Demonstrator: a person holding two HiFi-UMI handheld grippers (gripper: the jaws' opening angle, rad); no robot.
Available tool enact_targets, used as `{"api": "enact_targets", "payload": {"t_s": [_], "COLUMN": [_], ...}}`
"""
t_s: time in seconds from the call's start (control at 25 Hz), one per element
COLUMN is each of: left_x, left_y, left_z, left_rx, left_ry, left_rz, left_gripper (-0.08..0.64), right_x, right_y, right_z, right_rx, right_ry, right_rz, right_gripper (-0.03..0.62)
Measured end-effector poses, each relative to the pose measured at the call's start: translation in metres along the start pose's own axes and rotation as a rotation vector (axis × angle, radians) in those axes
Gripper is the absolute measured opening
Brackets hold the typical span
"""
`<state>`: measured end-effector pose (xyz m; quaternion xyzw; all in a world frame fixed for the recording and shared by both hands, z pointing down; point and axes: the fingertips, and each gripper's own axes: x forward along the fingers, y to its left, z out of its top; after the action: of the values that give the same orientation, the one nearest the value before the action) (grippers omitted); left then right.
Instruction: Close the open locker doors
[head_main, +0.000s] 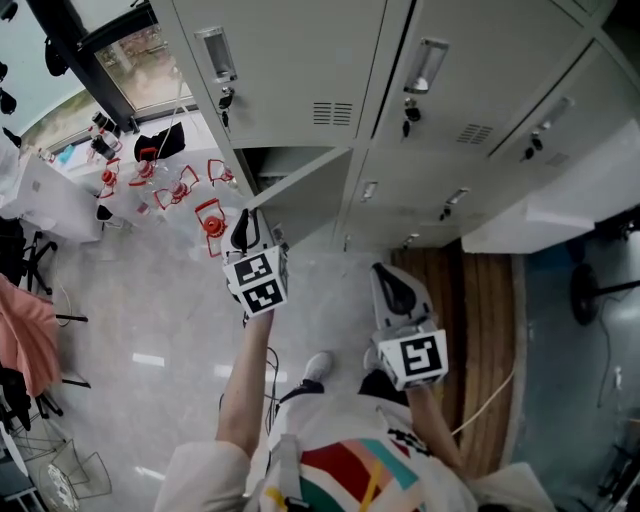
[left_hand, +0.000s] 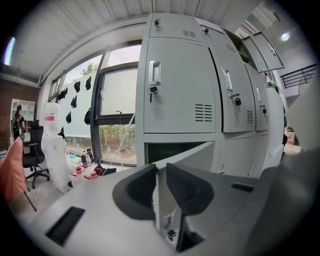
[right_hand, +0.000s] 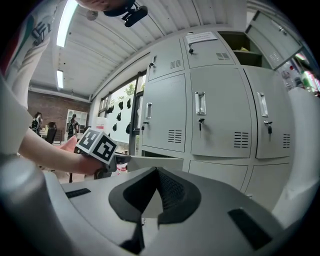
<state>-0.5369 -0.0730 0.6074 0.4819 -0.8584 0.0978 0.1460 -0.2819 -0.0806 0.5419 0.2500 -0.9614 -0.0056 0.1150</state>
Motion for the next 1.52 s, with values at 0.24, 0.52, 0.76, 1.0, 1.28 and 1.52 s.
{"api": "enact_targets", "payload": {"t_s": [0.24, 0.52, 0.76, 1.0, 1.28, 1.52], "left_x": [0.023, 0.052, 0.077, 0.111, 0.133, 0.134], "left_y": [0.013, 0.028, 0.037, 0.043, 0.031, 0.031], "left_z": [0.009, 0.018, 0.025, 0.036, 0.041, 0.042], "left_rx": [0.014, -0.045, -0.035, -0.054, -0.054, -0.064], "left_ry": [-0.013, -0.021, 0.005, 0.022, 0.038, 0.017], "left_rz": [-0.047, -0.033, -0.02, -0.008, -0.011, -0.013], "left_gripper": [0.063, 0.06, 0.06, 0.058, 0.035, 0.028], "right_x": [0.009, 0.047, 0.091, 0.125, 0.142, 0.146], "right_y": [0.0, -0.011, -0.007, -0.013, -0.035, -0.045], "right_z": [0.001, 0.006, 0.015, 0.022, 0.025, 0.024], "right_rx": [0.027, 0.019, 0.013, 0.014, 0.036, 0.049], "right_ry": [0.006, 0.004, 0.009, 0.001, 0.013, 0.021], "right_rz": [-0.061, -0.039, 0.048, 0.089, 0.057, 0.033], "right_gripper": [0.006, 0.006, 0.006, 0.006, 0.006, 0.006]}}
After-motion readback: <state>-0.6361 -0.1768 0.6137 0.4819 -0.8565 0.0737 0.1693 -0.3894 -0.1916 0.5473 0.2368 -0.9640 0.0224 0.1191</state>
